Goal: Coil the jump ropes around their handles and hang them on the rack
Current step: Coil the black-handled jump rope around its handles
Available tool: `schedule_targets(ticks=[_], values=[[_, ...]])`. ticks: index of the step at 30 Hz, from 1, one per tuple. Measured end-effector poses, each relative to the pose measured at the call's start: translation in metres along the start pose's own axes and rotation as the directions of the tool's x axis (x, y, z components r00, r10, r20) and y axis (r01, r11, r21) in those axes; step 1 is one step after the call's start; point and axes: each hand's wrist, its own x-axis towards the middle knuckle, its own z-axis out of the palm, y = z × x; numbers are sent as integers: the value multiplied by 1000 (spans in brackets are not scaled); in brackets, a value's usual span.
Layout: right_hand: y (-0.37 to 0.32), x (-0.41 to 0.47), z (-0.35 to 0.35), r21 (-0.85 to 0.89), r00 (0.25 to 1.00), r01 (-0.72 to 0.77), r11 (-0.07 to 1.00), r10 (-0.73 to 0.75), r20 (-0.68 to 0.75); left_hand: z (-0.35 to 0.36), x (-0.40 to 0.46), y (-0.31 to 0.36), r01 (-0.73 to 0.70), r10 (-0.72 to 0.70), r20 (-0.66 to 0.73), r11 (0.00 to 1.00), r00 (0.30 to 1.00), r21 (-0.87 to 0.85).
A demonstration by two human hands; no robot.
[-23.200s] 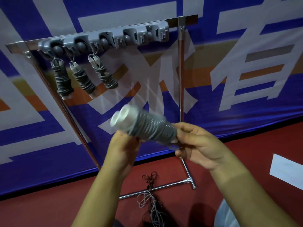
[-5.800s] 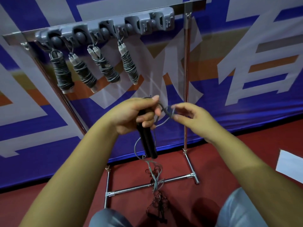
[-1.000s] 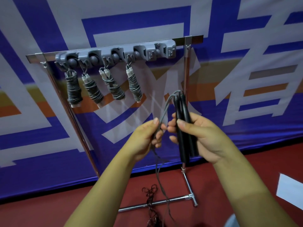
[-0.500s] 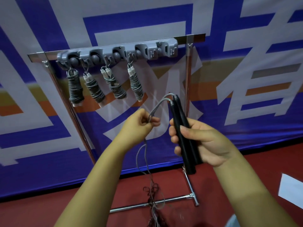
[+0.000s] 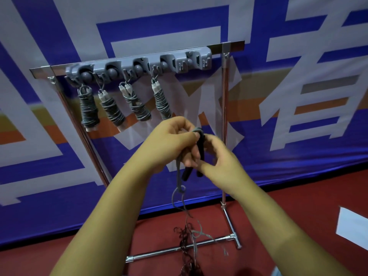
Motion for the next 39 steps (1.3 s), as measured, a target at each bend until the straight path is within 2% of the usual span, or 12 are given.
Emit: schedule_targets(ticks=[2, 4, 7, 11, 15, 18, 21, 24, 29, 33, 36, 39], values=[[-5, 1, 3, -49, 992, 80, 996, -85, -94, 6, 1, 3, 22, -21, 39, 1000, 999, -18], [-5, 3, 2, -29, 991, 84, 996, -86, -100, 8, 0, 4, 41, -37, 74, 998, 997, -43], [-5, 6, -2, 59, 999, 30, 998, -27, -38, 5, 0, 3, 81, -64, 108, 985, 992, -153], [-7, 4, -13, 288, 993, -53, 956, 19, 118, -4, 0, -8, 181, -140, 139, 918, 980, -353], [-9, -1, -26, 245, 985, -27, 969, -15, 170, -11, -2, -19, 252, -179, 209, 881, 961, -401], [-10, -3, -25, 316, 988, -12, 949, -38, 151, -11, -7, -24, 286, -192, 260, 870, 947, -402], [-12, -3, -22, 450, 992, 0, 893, -55, 110, -5, -10, -28, 327, -202, 298, 822, 933, -467], [-14, -3, -16, 489, 998, 28, 872, -53, 38, 3, -12, -31, 354, -220, 297, 759, 929, -546], [-21, 1, -5, 604, 971, -12, 797, 152, -182, 14, -13, -42, 361, -224, 300, 748, 927, -557], [-26, 1, 2, 647, 953, -42, 761, 225, -203, 13, -17, -51, 401, -169, 422, 727, 891, -557], [-29, 1, 6, 677, 946, -47, 734, 250, -204, 13, -15, -53, 388, -245, 325, 767, 913, -512], [-28, 3, 6, 620, 922, -77, 781, 293, -254, 11, -16, -50, 370, -277, 267, 829, 923, -419]])
